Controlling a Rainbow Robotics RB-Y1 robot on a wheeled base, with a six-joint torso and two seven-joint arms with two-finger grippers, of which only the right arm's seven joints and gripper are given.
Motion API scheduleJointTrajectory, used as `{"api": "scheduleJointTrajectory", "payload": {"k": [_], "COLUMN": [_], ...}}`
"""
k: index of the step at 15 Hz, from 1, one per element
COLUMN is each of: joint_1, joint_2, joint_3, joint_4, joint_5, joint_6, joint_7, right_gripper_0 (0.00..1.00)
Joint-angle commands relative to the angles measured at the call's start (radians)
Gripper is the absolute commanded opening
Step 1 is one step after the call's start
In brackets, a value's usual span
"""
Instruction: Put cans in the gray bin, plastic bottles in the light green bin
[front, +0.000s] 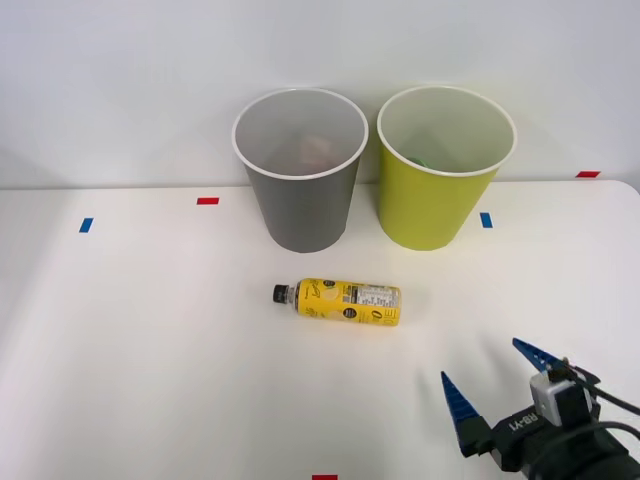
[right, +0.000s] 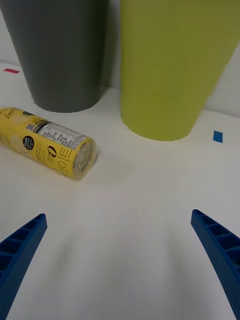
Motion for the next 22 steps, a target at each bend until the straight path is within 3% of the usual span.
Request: {"api": "scheduleJointTrajectory", "payload": {"k": [1, 6, 8, 12, 15, 17, 20, 22], "joint_1": [-0.185, -0.407, -0.530, -0.674, -0.795, -0.880, -0.980, -1.042], "joint_2": [-0.084, -0.162, -0.197, -0.240, -0.266, -0.255, -0.209, -0.150], "joint_3": [-0.015, 0.077, 0.115, 0.161, 0.186, 0.186, 0.184, 0.186], "joint_4": [-0.111, -0.191, -0.227, -0.227, -0.155, -0.074, 0.035, 0.076], "joint_5": [-0.064, 0.044, -0.008, -0.155, -0.287, -0.373, -0.468, -0.459], "joint_6": [0.311, 0.683, 0.862, 0.993, 1.005, 1.005, 1.022, 1.137], "joint_7": [-0.126, -0.320, -0.323, -0.281, -0.076, 0.072, 0.291, 0.423], "right_gripper_0": [1.00, 1.00, 1.00, 1.00, 1.00, 0.94, 0.93, 0.93]}}
